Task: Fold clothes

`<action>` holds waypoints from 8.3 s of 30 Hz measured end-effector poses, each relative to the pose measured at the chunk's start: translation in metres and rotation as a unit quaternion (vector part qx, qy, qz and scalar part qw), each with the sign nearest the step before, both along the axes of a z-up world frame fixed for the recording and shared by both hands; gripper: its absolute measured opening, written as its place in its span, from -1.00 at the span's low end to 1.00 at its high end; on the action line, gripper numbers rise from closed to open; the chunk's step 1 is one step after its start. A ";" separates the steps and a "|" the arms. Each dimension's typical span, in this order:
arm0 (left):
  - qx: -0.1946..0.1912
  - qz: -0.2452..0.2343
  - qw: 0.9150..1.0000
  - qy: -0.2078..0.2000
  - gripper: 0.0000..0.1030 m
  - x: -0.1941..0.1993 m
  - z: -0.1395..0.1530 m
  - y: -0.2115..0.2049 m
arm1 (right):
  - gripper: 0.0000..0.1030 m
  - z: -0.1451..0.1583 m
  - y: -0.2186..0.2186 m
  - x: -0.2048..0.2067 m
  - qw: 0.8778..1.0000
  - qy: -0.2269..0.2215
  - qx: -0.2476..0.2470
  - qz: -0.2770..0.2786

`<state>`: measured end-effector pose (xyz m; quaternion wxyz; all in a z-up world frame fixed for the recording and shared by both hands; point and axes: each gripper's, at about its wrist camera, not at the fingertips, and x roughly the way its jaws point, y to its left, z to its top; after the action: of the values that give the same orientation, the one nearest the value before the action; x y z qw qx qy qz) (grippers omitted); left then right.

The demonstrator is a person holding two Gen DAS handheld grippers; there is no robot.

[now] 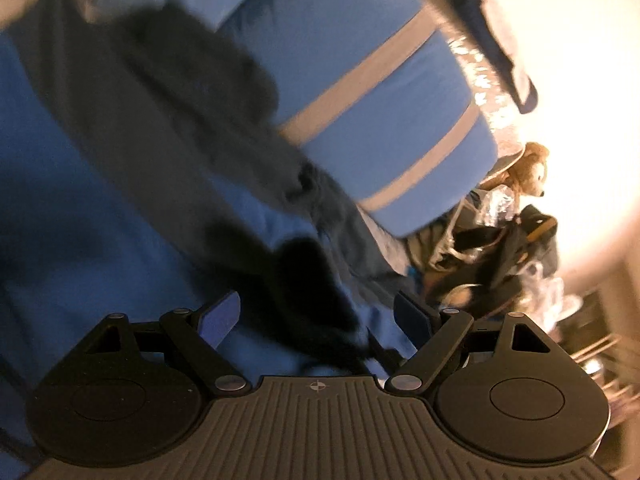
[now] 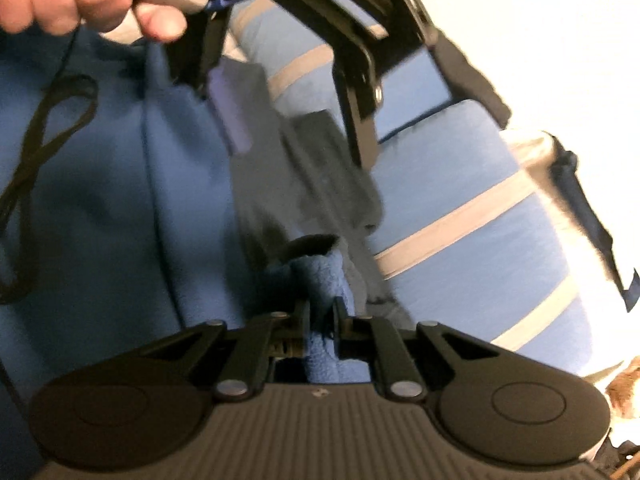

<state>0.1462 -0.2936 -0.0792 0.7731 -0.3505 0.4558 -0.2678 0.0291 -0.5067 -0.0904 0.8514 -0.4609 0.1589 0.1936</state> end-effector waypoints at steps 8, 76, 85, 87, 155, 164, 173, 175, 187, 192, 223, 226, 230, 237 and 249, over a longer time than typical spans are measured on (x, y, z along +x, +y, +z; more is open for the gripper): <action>-0.079 -0.006 0.987 0.138 0.61 0.032 -0.034 -0.029 | -0.79 0.002 0.006 -0.002 0.998 -0.060 -0.015 -0.006; -0.260 0.101 0.953 -0.119 -0.69 0.039 0.184 0.034 | 0.98 0.002 -0.149 0.095 0.911 0.158 0.333 -0.186; -0.292 0.126 0.942 -0.112 -0.69 0.053 0.185 0.057 | 0.98 -0.013 -0.145 0.122 0.916 0.151 0.298 -0.225; -0.293 0.135 0.940 -0.115 -0.69 0.054 0.185 0.066 | 0.98 -0.017 -0.148 0.121 0.925 0.146 0.275 -0.220; 0.119 0.038 0.990 -0.059 -0.68 -0.008 0.012 0.208 | -0.80 -0.016 -0.157 0.139 0.902 0.194 0.305 -0.237; 0.181 0.007 0.982 -0.052 -0.66 -0.014 -0.025 0.209 | -0.76 -0.013 -0.149 0.136 0.911 0.189 0.287 -0.229; 0.227 0.008 0.972 -0.060 -0.59 -0.014 -0.029 0.204 | -0.08 -0.020 -0.136 0.128 0.937 0.164 0.215 -0.222; 0.233 0.010 0.971 -0.055 -0.57 -0.014 -0.029 0.204 | 0.31 -0.024 -0.132 0.127 0.945 0.142 0.184 -0.228; 0.289 0.027 0.957 -0.031 -0.14 -0.026 0.001 0.210 | 0.78 -0.014 -0.148 0.105 0.962 0.136 0.129 -0.196; 0.314 0.044 0.947 -0.060 0.05 -0.043 0.054 0.207 | 0.78 -0.003 -0.162 0.091 0.966 0.129 0.129 -0.182; 0.273 -0.052 0.899 -0.339 0.52 0.032 0.216 -0.009 | 0.61 -0.020 -0.232 0.154 0.774 0.303 0.503 -0.237; 0.281 -0.057 0.900 -0.328 0.52 0.048 0.190 -0.024 | 0.39 -0.036 -0.229 0.165 0.746 0.327 0.529 -0.238; 0.276 -0.079 0.908 -0.304 0.52 0.072 0.155 -0.043 | 0.05 -0.053 -0.227 0.171 0.715 0.353 0.557 -0.232; 0.247 -0.120 0.925 -0.263 0.52 0.112 0.098 -0.073 | -0.48 -0.060 -0.231 0.161 0.704 0.359 0.578 -0.206; 0.168 -0.175 0.947 -0.211 0.52 0.192 0.012 -0.133 | -0.55 -0.059 -0.221 0.147 0.747 0.317 0.551 -0.194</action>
<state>0.3385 -0.4265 -0.0674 0.8404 -0.0657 0.3746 -0.3860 0.1759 -0.7278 -0.1493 0.8772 0.2171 0.3717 0.2128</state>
